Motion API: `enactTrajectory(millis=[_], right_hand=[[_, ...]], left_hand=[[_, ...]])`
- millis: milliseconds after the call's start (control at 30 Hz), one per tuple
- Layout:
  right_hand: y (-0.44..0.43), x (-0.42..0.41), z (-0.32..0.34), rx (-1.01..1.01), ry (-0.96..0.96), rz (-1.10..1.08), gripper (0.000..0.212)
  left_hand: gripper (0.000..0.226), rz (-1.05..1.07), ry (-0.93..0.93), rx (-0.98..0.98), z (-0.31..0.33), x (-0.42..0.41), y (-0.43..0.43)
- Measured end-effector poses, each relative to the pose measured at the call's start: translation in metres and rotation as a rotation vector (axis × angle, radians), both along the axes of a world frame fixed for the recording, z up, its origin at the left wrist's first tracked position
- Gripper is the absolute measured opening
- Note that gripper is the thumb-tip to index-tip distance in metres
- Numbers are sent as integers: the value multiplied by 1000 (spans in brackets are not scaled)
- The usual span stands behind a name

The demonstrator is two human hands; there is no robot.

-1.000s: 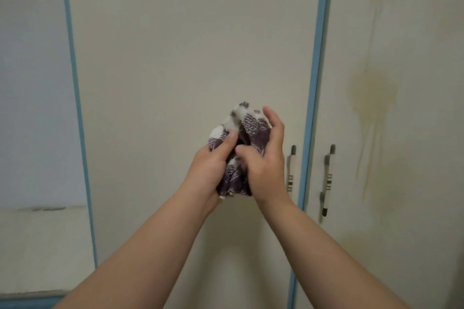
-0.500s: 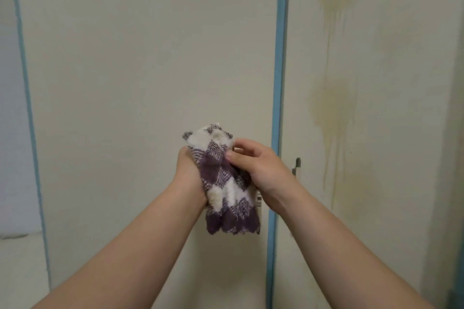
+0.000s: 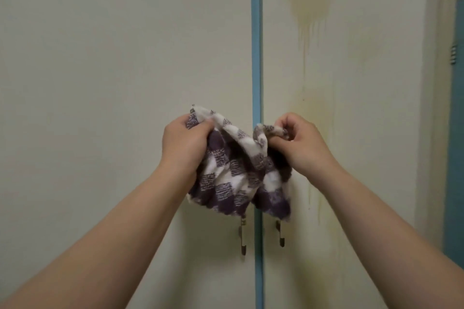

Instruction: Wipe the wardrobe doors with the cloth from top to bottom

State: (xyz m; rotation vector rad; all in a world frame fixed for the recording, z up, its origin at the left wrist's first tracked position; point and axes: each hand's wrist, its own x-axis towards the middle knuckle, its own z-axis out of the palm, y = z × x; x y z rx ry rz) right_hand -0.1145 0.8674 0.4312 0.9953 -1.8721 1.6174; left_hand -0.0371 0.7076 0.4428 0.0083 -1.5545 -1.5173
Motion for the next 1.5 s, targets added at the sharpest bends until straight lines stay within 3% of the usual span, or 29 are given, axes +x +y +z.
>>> enactTrajectory(millis=[100, 233, 367, 433, 500, 700, 900, 1033, 1100, 1167, 1267, 1367, 1433, 1500], right_hand=[[44, -25, 4, 192, -23, -14, 21], [113, -61, 10, 191, -193, 202, 13], [159, -104, 17, 226, -134, 201, 16], [174, -124, 22, 225, -39, 170, 22], [190, -147, 31, 219, 45, 131, 30], [205, -200, 56, 318, 351, -33, 34], [200, -218, 54, 421, 751, -192, 29], [193, -225, 43, 343, 1075, -536, 15], [188, -220, 39, 295, 1143, -782, 14], [179, -214, 35, 303, 1175, -878, 18], [166, -213, 26, 349, 1179, -732, 12], [160, -220, 15, 280, 1028, -674, 16], [157, -222, 7, 179, 896, -625, 21], [152, -223, -1, 115, 846, -582, 23]], left_hand=[[11, -34, 14, 28, 2, -3, -8], [9, -32, -64, -59, 0, -15, -9], [12, 19, -128, -175, -3, -40, 25], [12, 117, -150, -204, -2, -56, 32], [28, 264, -167, -273, 1, -74, 44], [19, 770, -191, -452, 10, -97, 86], [19, 992, -219, -495, 9, -111, 99], [23, 1141, -132, -614, 1, -118, 100], [26, 1263, -59, -830, -3, -120, 100], [15, 1323, -44, -1075, -1, -119, 106], [20, 1228, -78, -1262, 0, -121, 109], [17, 1183, -281, -1186, 7, -119, 125], [14, 1124, -469, -1010, 5, -122, 135], [38, 1066, -465, -928, -2, -127, 147]])
